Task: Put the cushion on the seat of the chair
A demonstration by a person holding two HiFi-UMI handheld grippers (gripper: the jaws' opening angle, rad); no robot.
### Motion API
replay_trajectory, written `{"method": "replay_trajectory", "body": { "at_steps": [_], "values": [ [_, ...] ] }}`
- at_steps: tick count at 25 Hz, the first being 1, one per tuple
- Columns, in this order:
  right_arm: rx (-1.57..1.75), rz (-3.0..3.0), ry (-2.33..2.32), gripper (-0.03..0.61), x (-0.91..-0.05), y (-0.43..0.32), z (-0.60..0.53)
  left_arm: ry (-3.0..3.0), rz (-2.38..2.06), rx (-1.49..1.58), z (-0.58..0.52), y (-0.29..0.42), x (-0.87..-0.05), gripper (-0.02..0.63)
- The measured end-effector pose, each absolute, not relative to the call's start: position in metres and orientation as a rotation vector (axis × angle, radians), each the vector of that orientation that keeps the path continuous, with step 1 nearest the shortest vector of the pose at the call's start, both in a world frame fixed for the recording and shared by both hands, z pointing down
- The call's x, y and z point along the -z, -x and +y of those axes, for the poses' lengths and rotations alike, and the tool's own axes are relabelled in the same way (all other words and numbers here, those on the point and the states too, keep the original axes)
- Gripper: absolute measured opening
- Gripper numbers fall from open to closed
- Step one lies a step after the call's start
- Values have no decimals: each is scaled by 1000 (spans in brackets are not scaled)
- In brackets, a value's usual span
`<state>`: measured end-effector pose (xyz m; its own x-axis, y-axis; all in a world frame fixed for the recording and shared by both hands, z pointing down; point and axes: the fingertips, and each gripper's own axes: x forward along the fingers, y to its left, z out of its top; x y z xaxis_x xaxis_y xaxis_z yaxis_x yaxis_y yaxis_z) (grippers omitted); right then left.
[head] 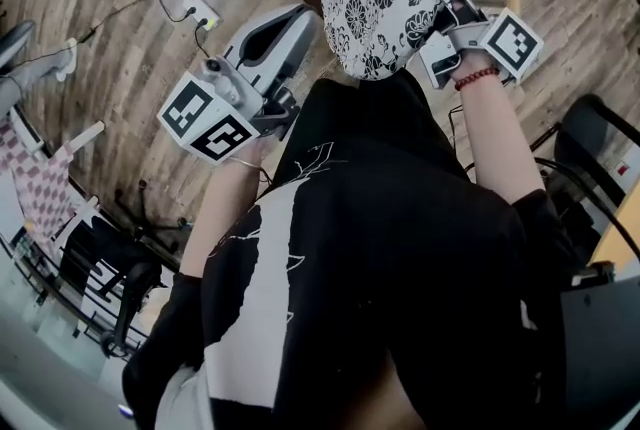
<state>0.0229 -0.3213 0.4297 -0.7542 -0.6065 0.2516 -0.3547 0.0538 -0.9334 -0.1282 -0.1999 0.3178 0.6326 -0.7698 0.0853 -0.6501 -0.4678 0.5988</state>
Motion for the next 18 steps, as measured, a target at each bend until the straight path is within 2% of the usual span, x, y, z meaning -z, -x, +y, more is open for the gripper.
{"method": "replay_trajectory", "body": {
  "at_steps": [7, 12, 18],
  "values": [
    [1803, 2058, 1113, 26, -452, -37, -321, -2249, -1086, 247, -204, 135, -318, 11],
    [1788, 2027, 1158, 26, -473, -85, -298, -2266, -1071, 221, -182, 97, -331, 11],
    [1791, 2003, 1197, 26, -478, -91, -294, -2276, -1062, 211, -183, 99, -326, 11]
  ]
}}
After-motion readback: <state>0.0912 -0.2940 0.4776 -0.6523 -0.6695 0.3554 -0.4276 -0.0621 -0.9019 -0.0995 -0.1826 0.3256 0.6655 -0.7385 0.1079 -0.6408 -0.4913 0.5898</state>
